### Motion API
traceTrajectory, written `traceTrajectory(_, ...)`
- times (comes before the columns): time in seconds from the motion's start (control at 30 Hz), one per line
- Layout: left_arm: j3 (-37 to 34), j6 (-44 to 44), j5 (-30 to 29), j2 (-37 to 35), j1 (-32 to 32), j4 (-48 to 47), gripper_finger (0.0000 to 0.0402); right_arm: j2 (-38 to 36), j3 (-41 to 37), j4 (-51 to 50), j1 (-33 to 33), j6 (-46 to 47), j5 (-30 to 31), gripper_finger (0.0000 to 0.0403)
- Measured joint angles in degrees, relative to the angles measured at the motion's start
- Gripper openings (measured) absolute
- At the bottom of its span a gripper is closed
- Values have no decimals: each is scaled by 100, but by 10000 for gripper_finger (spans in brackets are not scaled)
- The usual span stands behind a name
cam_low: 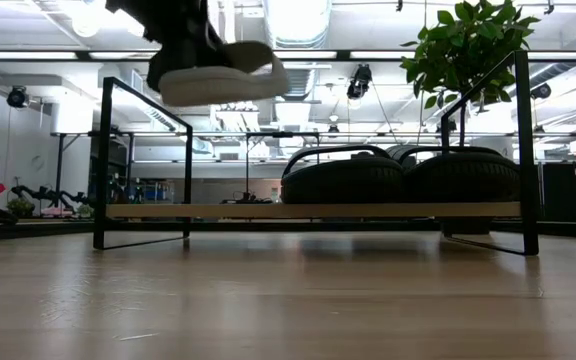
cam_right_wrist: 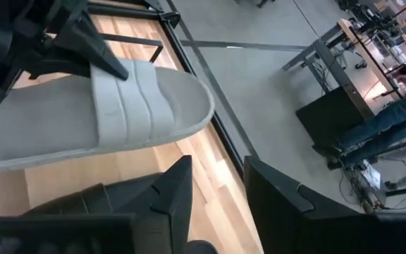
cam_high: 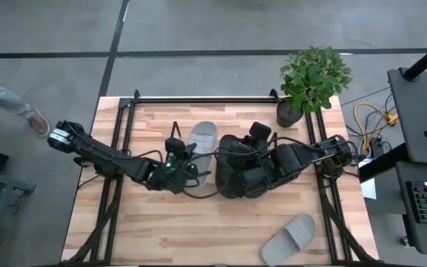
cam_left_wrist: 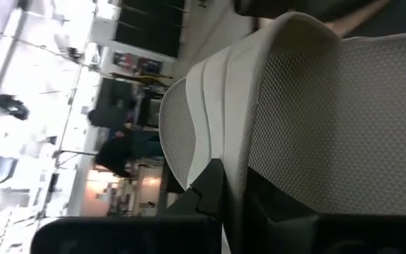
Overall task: Pick and place slides into the shelf
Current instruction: Put the left gray slides on the shelf
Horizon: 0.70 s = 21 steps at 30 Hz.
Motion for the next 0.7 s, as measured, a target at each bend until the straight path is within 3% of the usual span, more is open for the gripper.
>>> traceTrajectory(0.17, 180, -1311, 708, 106, 95, -1141, 0, 0, -122, -9, -2, 1, 0, 113)
traceTrajectory(0.37, 529, -2370, 675, 301, 169, -2122, 0, 0, -197, 2, -2, 30, 8, 113)
traceTrajectory(0.7, 449, -2788, 709, 836, 270, -2885, 0, 0, -206, 10, -2, 68, 74, 110)
